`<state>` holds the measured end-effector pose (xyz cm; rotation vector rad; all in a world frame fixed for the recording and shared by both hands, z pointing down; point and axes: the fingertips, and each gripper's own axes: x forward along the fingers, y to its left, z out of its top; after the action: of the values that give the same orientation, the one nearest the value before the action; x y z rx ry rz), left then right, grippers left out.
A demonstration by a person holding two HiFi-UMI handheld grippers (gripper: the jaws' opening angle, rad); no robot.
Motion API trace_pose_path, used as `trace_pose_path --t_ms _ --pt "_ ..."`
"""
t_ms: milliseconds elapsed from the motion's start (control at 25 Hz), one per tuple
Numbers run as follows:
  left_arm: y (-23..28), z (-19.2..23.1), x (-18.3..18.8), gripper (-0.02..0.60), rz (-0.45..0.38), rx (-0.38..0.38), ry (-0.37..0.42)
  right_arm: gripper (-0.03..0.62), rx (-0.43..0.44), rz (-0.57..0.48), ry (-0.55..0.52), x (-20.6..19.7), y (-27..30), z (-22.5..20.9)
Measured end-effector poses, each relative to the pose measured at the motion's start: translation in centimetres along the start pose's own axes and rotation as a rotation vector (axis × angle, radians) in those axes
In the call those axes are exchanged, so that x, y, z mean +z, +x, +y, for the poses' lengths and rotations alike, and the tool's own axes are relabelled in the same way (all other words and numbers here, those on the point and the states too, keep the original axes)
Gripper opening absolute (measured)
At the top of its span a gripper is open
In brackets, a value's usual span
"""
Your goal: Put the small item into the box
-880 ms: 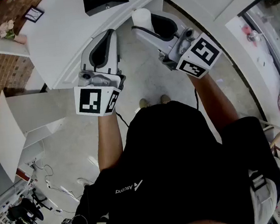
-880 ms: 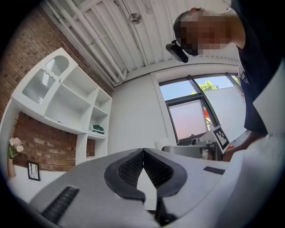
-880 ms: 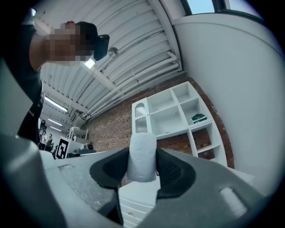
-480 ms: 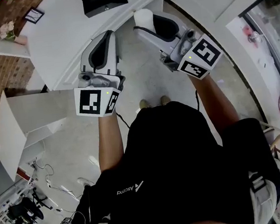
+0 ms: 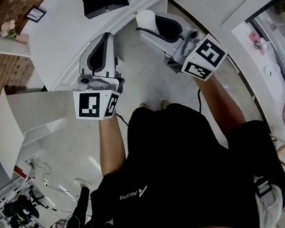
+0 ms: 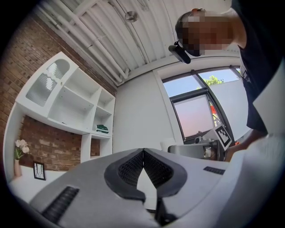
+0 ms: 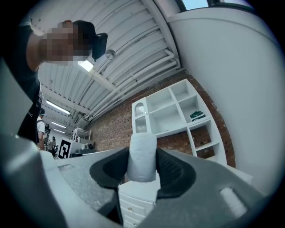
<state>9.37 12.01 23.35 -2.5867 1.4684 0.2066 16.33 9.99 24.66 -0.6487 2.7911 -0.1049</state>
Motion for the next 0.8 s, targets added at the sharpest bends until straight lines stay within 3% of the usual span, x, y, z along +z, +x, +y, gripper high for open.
trace_pose_path --t_ms 400,800 --pt "1.4 4.1 -1.1 -0.002 0.004 0.039 0.01 0.183 0.035 0.018 -0.009 -0.9 3.6 -2.0" --pt "5.9 14.1 -3.3 -0.002 -0.014 0.006 0.016 0.183 -0.006 0.052 -0.031 -3.4 12.9 -7.5"
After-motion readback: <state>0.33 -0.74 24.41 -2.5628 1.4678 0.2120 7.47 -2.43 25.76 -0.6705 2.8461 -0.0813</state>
